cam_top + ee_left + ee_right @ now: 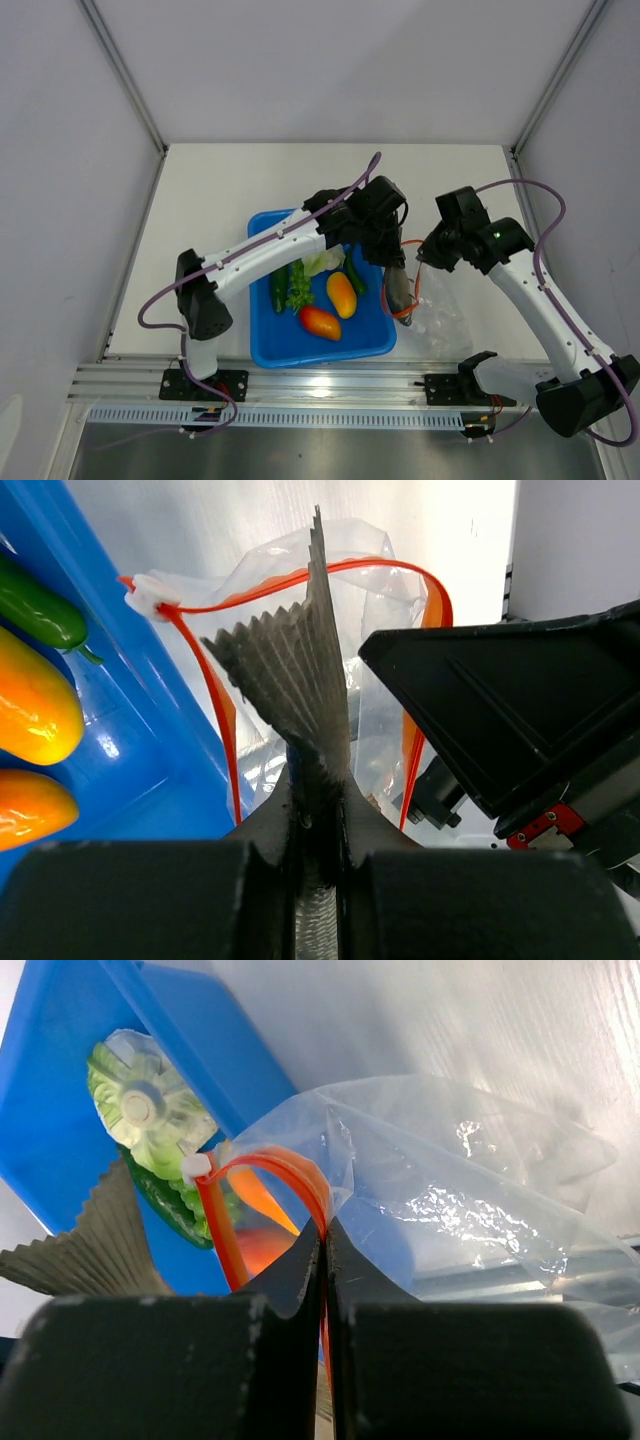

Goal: Place the food in the zip-top bag and seal the zipper
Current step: Place the fake fish in the zipper food storage bag.

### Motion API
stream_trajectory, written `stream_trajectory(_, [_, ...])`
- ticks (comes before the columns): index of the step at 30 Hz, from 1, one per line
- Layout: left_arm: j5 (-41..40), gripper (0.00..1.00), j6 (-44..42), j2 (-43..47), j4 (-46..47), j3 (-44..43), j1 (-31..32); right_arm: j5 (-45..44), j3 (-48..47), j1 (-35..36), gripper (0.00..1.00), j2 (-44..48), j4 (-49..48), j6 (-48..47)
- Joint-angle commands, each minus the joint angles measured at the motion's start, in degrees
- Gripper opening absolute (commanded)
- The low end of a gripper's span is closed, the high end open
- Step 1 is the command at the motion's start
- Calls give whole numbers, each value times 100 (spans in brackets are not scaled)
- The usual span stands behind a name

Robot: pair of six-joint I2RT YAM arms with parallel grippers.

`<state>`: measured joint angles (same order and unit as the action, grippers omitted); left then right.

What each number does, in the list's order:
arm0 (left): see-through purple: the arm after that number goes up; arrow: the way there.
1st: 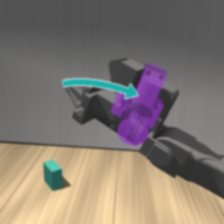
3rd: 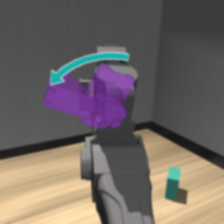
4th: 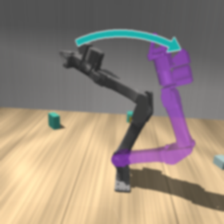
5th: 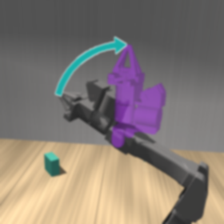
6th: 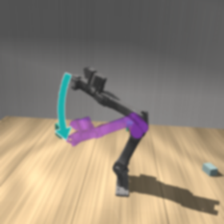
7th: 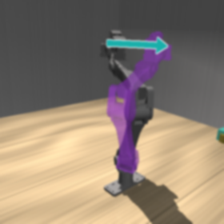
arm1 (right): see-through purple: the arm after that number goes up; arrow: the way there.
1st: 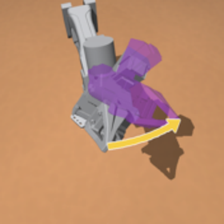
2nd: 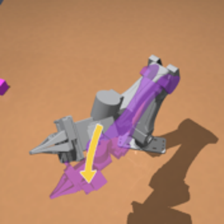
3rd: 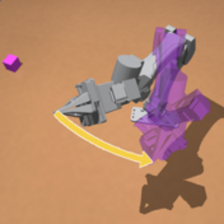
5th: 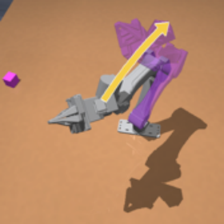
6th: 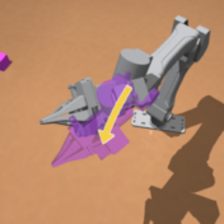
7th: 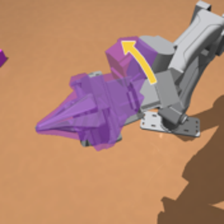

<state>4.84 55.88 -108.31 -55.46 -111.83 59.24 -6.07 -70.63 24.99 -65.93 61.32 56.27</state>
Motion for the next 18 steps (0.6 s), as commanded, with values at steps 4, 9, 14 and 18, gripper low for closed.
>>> stream_trajectory(4, [658, 0, -199, 47, 70, 21, -44, -413, -39, 23, 0, 151, -524, -125])
stream_trajectory(9, [869, 1, -174, -41, 123, -5, -114, -124, 49, 41, 0, 195, -788, -362])
stream_trajectory(14, [668, 1, 125, -41, 158, -58, -290, 53, 120, 146, 0, 414, -964, -354])
stream_trajectory(18, [264, 1, 353, 29, 185, -128, -326, 62, 15, 155, 0, 529, -929, -161])
